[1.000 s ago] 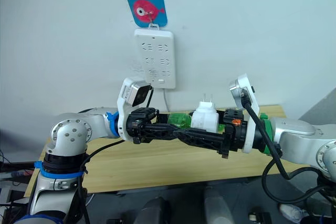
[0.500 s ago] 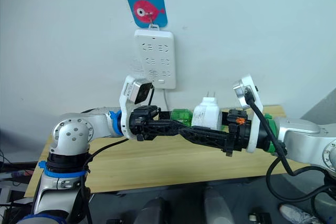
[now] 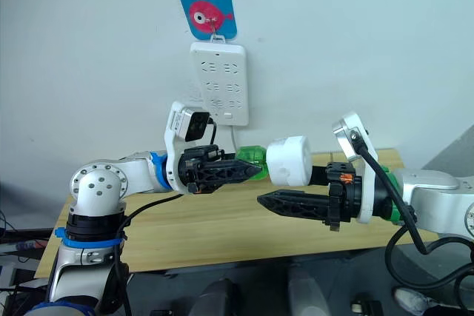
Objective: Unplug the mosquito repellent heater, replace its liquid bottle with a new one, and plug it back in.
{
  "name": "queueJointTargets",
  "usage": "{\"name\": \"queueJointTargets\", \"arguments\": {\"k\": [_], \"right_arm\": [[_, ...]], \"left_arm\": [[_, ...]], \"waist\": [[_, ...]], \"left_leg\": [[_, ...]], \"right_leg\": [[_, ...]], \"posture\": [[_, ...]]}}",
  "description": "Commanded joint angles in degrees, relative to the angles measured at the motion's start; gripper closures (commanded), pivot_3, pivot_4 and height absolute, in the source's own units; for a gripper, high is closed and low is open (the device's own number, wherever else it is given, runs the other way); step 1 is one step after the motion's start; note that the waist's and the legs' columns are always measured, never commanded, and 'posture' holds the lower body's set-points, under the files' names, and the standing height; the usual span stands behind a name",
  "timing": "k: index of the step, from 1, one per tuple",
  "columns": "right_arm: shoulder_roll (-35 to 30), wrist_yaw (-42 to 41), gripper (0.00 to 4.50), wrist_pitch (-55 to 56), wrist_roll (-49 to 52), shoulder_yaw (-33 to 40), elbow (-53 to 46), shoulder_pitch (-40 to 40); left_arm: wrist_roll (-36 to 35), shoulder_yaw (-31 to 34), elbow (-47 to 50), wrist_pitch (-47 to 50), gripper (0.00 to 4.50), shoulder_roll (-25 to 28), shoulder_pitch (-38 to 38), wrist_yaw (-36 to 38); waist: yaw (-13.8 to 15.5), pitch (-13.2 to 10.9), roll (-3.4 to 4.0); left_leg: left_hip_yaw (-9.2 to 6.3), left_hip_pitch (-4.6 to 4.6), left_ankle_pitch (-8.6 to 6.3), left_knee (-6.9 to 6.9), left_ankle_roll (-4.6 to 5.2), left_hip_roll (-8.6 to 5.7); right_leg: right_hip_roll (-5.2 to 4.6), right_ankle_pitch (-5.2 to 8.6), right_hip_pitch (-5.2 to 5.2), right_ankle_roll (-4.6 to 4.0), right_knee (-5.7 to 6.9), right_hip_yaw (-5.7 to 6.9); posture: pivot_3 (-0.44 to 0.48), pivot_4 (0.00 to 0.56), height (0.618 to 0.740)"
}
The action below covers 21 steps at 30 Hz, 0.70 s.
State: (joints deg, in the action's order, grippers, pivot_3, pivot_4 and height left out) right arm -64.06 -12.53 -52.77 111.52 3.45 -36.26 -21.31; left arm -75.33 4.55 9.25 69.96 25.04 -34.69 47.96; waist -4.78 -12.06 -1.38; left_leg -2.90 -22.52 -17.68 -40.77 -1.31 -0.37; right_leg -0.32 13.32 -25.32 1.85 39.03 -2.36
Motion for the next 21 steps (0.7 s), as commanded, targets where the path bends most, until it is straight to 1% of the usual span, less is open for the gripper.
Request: {"name": "queueJointTargets", "arguments": {"k": [1,4,7,9,12,15,17,19,21], "right_arm": [[-1.04,-2.01,0.0,-0.21,0.03,2.52,-2.74,-0.04],[-1.64,-3.35,0.58,-0.67,-2.01,3.06,-3.86,0.75],[-3.09,-6.8,1.59,-2.14,-5.54,4.77,-5.78,3.05],[-4.37,-9.87,2.33,-3.31,-9.15,6.74,-7.06,6.13],[-6.97,-17.4,3.45,-4.98,-19.88,10.96,-8.83,12.93],[-7.95,-23.58,4.5,-2.29,-32.76,13.12,-8.65,18.57],[-7.5,-26.38,4.5,2.37,-42.61,12.41,-4.93,19.05],[-5.81,-27.54,4.5,6.08,-48.86,10.31,-0.05,15.29],[-3.49,-28.42,4.5,8.17,-52.46,7.99,3.51,10.69]], "left_arm": [[-1.66,1.6,-0.21,-0.67,2.21,-0.58,-0.32,-0.9],[-1.81,2.01,-1.05,-0.9,2.21,-0.88,-0.51,-1.45],[-1.5,1.98,-1.45,-0.98,2.21,-0.71,-0.55,-1.15],[-1.22,1.88,-1.68,-0.98,2.21,-0.42,-0.55,-0.59],[-0.99,1.54,-1.97,-0.62,2.21,0.22,-0.78,0.54],[-0.61,0.95,-2.19,-0.1,2.21,1.44,-1.11,2.58],[-0.22,0.11,-2.41,0.87,2.21,3.1,-1.65,5.03],[0.79,-0.82,-2.76,1.53,2.21,4.93,-2.06,7.57],[1.7,-1.46,-3.23,1.65,2.21,5.99,-2.42,9.45]], "waist": [[0.0,0.01,0.0],[0.01,0.03,0.0],[0.02,0.05,0.0],[0.03,0.09,0.01],[0.09,0.17,-0.01],[0.07,0.38,-0.07],[0.03,0.53,-0.08],[-0.13,0.66,-0.1],[-0.29,0.78,-0.09]], "left_leg": [[0.0,0.0,0.0,0.0,0.0,0.0],[0.0,0.0,0.0,0.0,0.0,0.0],[0.01,0.0,0.0,0.0,0.0,-0.01],[0.01,0.0,0.0,0.0,0.0,-0.01],[0.03,0.0,0.0,0.0,0.0,-0.02],[0.08,0.07,0.0,0.0,0.0,-0.03],[0.13,0.14,0.0,0.01,0.0,-0.02],[0.26,0.21,0.0,0.01,0.0,-0.01],[0.44,0.34,-0.01,0.01,0.0,-0.01]], "right_leg": [[0.0,0.0,0.0,0.0,0.0,0.0],[0.0,0.0,0.0,0.0,0.0,0.0],[0.0,0.0,0.0,0.0,-0.01,0.0],[0.0,0.0,0.01,0.0,-0.01,0.02],[0.01,0.0,0.02,0.01,-0.02,0.02],[0.03,0.01,0.07,0.02,-0.03,0.02],[0.05,0.01,0.09,0.02,-0.03,0.02],[0.1,0.01,0.09,0.03,-0.02,-0.01],[0.12,0.02,0.15,0.03,-0.03,-0.12]], "posture": [[-0.156,0.134,0.73],[-0.156,0.134,0.73],[-0.156,0.134,0.73],[-0.168,0.132,0.73],[-0.168,0.132,0.73],[-0.176,0.13,0.73],[-0.183,0.127,0.73],[-0.186,0.126,0.73],[-0.187,0.125,0.73]]}}
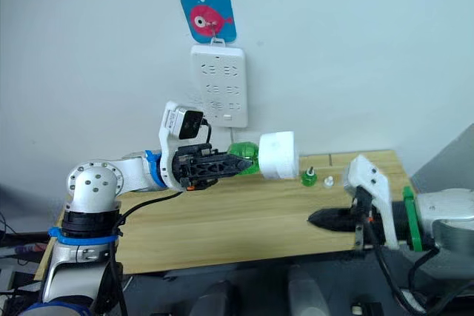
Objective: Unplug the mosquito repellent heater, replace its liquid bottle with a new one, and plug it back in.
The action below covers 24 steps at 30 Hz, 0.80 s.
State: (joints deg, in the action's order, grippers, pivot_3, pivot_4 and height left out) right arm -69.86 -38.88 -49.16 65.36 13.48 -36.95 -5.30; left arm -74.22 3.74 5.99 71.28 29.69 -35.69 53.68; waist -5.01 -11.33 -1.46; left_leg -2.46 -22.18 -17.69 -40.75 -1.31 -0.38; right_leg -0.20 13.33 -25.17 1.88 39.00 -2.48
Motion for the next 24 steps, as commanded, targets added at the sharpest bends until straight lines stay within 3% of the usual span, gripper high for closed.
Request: {"name": "queueJointTargets", "arguments": {"k": [1,6,11,17,24], "right_arm": [[3.59,-2.78,4.5,5.7,-8.37,-3.78,5.75,-8.12],[10.26,-5.68,4.5,5.81,-13.13,-11.32,8.34,-18.1],[16.65,-6.07,4.5,3.0,-12.83,-15.8,6.43,-22.02],[20.07,-4.43,4.5,-2.29,-6.37,-14.2,1.63,-21.5],[21.26,4.39,4.5,-6.53,8.75,-8.99,-2.95,-18.9]], "left_arm": [[0.82,-0.81,-0.16,0.43,2.21,1.61,-1.6,4.4],[1.42,-1.27,-0.44,1.01,2.21,1.85,-2.16,6.01],[1.51,-0.9,-0.64,1.52,2.21,1.34,-2.34,5.58],[1.33,0.71,-1.76,1.24,2.21,0.01,-2.55,2.57],[5.2,0.96,-2.81,-2.39,2.21,-2.41,-3.18,-0.38]], "waist": [[-0.14,0.08,-0.01],[-0.22,0.1,0.01],[-0.18,0.1,0.01],[-0.04,0.12,0.02],[-0.06,0.12,0.02]], "left_leg": [[0.09,0.11,0.0,0.03,0.0,0.01],[0.14,0.16,-0.02,0.11,0.02,0.1],[-0.2,0.12,-0.02,0.1,0.01,0.06],[-0.29,0.11,-0.02,0.07,0.02,0.03],[-0.34,0.12,-0.02,0.07,0.02,0.04]], "right_leg": [[0.0,0.0,0.05,0.0,0.0,-0.04],[0.07,0.0,0.06,-0.02,0.02,0.0],[-0.04,-0.01,0.06,-0.03,0.04,-0.03],[-0.11,-0.01,0.1,-0.03,0.04,0.0],[-0.33,-0.02,0.11,-0.03,0.06,0.02]], "posture": [[-0.187,0.125,0.73],[-0.187,0.124,0.73],[-0.187,0.124,0.73],[-0.178,0.127,0.73],[-0.186,0.133,0.73]]}}
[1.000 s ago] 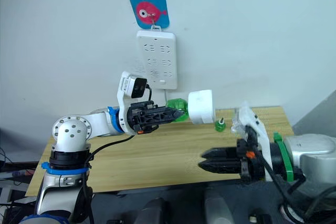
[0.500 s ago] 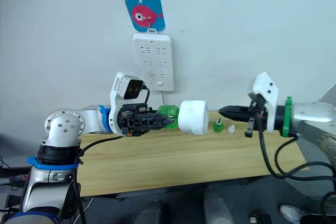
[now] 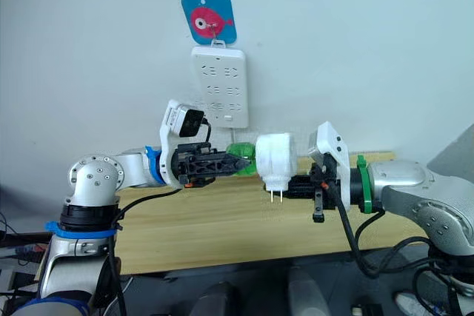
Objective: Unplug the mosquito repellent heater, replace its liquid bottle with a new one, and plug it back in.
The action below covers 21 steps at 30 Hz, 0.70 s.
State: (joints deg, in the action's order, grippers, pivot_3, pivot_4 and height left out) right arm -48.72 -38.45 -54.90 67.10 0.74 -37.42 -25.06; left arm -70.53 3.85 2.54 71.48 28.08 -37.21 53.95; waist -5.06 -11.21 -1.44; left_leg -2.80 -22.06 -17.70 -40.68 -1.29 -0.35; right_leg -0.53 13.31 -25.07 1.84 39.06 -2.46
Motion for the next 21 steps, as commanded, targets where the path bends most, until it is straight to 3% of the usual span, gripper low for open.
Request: {"name": "queueJointTargets", "arguments": {"k": [1,9,21], "right_arm": [[0.07,5.45,4.5,-0.9,9.0,4.33,-2.8,1.18],[0.13,17.15,4.5,0.86,20.93,6.56,-1.53,0.61],[0.21,26.25,4.5,2.68,25.66,7.24,4.19,-2.86]], "left_arm": [[2.24,0.79,0.52,-3.23,2.21,-1.07,-1.75,-0.88],[9.42,-3.33,2.88,-8.22,2.21,0.46,-1.04,4.24],[16.42,-10.12,7.14,-13.77,2.21,6.41,0.9,17.33]], "waist": [[0.04,0.0,0.0],[-0.14,0.0,0.0],[-0.37,-0.01,0.0]], "left_leg": [[0.0,0.0,0.0,0.0,0.0,0.0],[0.06,0.01,-0.01,0.0,0.01,-0.02],[0.11,-0.01,-0.02,0.02,0.04,0.0]], "right_leg": [[0.0,0.0,0.01,0.0,0.0,0.0],[0.25,0.0,0.02,0.0,-0.02,-0.02],[0.29,0.01,0.01,0.01,-0.05,-0.03]], "posture": [[-0.189,0.135,0.73],[-0.203,0.139,0.73],[-0.208,0.147,0.73]]}}
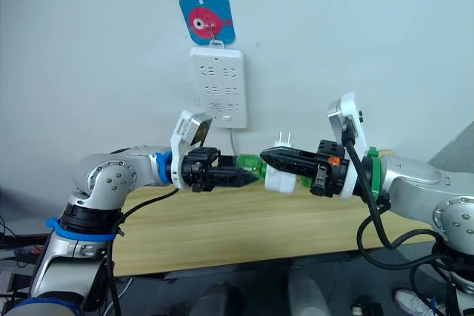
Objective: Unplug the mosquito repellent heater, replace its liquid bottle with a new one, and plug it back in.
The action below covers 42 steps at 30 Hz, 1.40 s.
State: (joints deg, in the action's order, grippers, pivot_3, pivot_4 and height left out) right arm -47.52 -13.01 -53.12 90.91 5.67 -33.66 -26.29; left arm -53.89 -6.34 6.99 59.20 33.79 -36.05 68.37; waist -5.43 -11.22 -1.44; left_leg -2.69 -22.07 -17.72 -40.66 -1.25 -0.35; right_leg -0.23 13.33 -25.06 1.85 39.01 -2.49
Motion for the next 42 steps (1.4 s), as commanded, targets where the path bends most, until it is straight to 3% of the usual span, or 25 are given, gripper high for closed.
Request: {"name": "queueJointTargets", "arguments": {"k": [1,7,16,29,36,42], "right_arm": [[-1.25,0.96,4.5,0.8,2.13,2.49,0.9,-1.9],[-2.92,0.02,4.5,-0.28,1.01,2.34,2.94,-2.66],[-2.23,-2.48,4.5,-2.03,-7.59,-1.45,1.41,2.66],[-7.1,-6.68,4.5,-3.55,5.17,-0.3,-7.05,8.06],[-6.76,-1.84,4.5,0.61,10.95,0.26,-5.86,6.93],[-5.05,2.79,4.5,3.36,9.54,-0.48,-3.61,4.86]], "left_arm": [[-0.12,0.01,2.75,-1.47,2.21,0.8,-0.24,3.23],[-3.12,1.54,2.39,2.25,2.21,0.55,-1.17,3.43],[-7.78,4.43,1.31,7.36,2.21,-0.68,-2.6,1.11],[-4.21,5.13,-0.11,3.11,2.21,-4.57,-2.55,-4.56],[0.42,2.57,0.57,-1.62,2.21,-3.05,-1.04,-1.44],[1.37,1.21,1.7,-2.5,2.21,-1.29,0.06,2.18]], "waist": [[-0.01,0.0,0.0],[-0.12,0.0,0.0],[-0.2,0.0,0.0],[-0.27,0.0,0.0],[-0.28,-0.01,0.0],[-0.34,-0.01,0.0]], "left_leg": [[0.01,0.0,0.0,0.0,0.0,0.0],[0.03,0.01,-0.02,0.0,0.04,0.02],[0.05,0.01,-0.03,0.0,0.05,0.03],[0.03,0.02,-0.03,0.0,0.05,0.03],[0.06,0.01,-0.03,0.0,0.05,0.03],[0.11,0.01,-0.03,0.0,0.05,0.03]], "right_leg": [[0.0,0.0,0.0,0.0,0.0,0.0],[0.04,0.01,0.0,0.01,-0.01,0.01],[0.06,0.01,-0.02,0.02,-0.02,0.01],[0.06,0.02,0.0,0.03,-0.03,0.03],[0.06,0.02,0.0,0.04,-0.04,0.02],[0.08,0.03,-0.01,0.05,-0.05,0.0]], "posture": [[-0.208,0.147,0.73],[-0.208,0.148,0.73],[-0.206,0.148,0.73],[-0.209,0.151,0.73],[-0.213,0.152,0.73],[-0.213,0.152,0.73]]}}
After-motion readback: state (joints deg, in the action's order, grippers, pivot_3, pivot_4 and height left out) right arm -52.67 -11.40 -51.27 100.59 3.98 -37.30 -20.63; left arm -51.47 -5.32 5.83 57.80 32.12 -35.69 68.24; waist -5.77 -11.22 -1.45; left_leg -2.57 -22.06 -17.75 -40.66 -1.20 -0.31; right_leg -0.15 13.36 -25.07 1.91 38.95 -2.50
